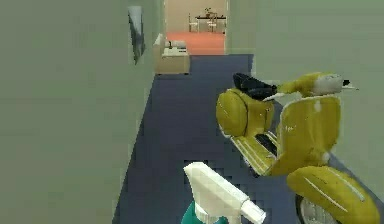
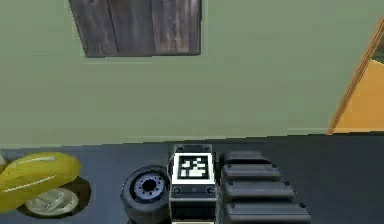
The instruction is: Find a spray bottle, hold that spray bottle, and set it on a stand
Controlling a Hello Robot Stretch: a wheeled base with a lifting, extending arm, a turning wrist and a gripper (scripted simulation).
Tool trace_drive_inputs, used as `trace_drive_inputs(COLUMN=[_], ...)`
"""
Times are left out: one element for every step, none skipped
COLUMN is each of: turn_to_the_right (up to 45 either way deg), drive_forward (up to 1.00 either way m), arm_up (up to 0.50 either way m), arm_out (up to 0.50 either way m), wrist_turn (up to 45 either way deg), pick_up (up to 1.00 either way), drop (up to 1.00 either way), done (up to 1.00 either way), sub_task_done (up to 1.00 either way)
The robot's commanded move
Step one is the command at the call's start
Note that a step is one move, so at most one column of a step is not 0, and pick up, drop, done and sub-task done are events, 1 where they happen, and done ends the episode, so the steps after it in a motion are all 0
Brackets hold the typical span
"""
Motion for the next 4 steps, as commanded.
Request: trace_drive_inputs(turn_to_the_right=[0.0,0.0,0.0,18.0], drive_forward=[1.00,1.00,0.55,0.00], arm_up=[0.00,0.00,0.00,0.00], arm_out=[0.00,0.00,0.00,0.00], wrist_turn=[0.0,0.0,0.0,0.0], pick_up=[0.00,0.00,0.00,0.00], drop=[0.00,0.00,0.00,0.00], done=[0.00,0.00,0.00,0.00], sub_task_done=[0.00,0.00,0.00,0.00])
